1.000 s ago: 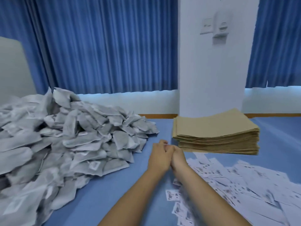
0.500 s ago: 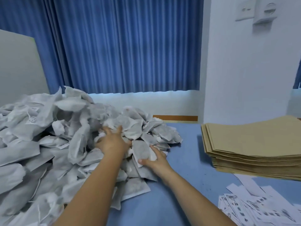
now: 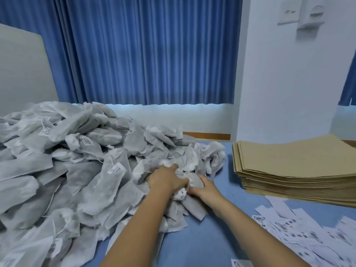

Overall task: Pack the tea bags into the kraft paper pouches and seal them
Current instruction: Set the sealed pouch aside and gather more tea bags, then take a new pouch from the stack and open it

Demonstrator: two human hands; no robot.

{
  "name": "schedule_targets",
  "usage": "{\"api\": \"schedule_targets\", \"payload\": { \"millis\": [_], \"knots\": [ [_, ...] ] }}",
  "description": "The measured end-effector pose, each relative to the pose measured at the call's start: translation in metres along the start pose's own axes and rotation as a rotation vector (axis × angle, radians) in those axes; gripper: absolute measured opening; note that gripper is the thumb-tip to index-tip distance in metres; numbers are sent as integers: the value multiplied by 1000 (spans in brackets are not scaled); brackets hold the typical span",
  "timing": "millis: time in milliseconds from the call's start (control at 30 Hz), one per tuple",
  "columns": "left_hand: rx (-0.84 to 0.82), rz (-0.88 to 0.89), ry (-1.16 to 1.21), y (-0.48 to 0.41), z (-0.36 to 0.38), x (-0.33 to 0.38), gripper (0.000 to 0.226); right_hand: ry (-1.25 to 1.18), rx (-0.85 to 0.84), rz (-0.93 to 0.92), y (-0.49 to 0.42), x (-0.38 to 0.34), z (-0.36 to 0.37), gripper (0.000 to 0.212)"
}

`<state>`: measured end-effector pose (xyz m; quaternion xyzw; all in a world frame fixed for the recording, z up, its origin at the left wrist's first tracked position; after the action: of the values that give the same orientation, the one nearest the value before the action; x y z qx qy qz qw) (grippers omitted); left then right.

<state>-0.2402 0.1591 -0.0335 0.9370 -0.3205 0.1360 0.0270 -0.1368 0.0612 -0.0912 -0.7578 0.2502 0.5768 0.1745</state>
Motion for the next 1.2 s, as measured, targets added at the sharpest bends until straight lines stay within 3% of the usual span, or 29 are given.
{"api": "schedule_targets", "payload": {
  "millis": [100,133,233,300,400,467,533,633,700,800,900,1000,1100,1200],
  "knots": [
    [54,36,-129,11,-3,15,65,367,-14,24,16,-3,-17,54],
    [71,46,-184,14,-4,20,63,508,54,-32,22,-11,-29,47],
    [123,25,-339,22,-9,39,54,811,571,-312,52,-60,-92,27],
    [187,10,-392,30,-11,56,49,1013,778,-307,62,-71,-128,17],
    [338,176,-348,46,-5,102,47,1220,704,2,47,-45,-170,43],
    [385,373,-281,60,12,137,46,1324,615,36,41,-32,-179,38],
    [306,502,-265,68,42,158,49,1433,544,13,40,-24,-180,30],
    [168,395,-285,66,76,144,48,1585,539,26,47,-19,-184,25],
    [255,350,-131,72,76,136,42,1590,564,44,51,-15,-190,25],
    [457,445,138,98,58,149,37,1433,649,17,60,-18,-202,25],
    [273,510,488,106,64,175,41,1132,852,-210,89,-47,-209,24],
    [173,490,833,115,69,193,51,640,1053,-454,144,-75,-217,17],
    [-103,369,1246,118,95,199,77,120,1010,-592,188,-78,-219,22],
    [-289,212,1572,115,107,191,78,-514,870,-461,197,-55,-227,28]
  ]
}}
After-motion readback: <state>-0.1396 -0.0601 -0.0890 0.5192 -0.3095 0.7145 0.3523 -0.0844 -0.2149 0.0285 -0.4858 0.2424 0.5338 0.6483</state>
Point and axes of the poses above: each hand's wrist, its own y-axis away from the middle knuckle, its own z-axis out of the palm, x = y × z, the point moved 10 cm from there along -y, towards the middle knuckle, and after that the axes turned 2 degrees about y, right-handed, at the moved point
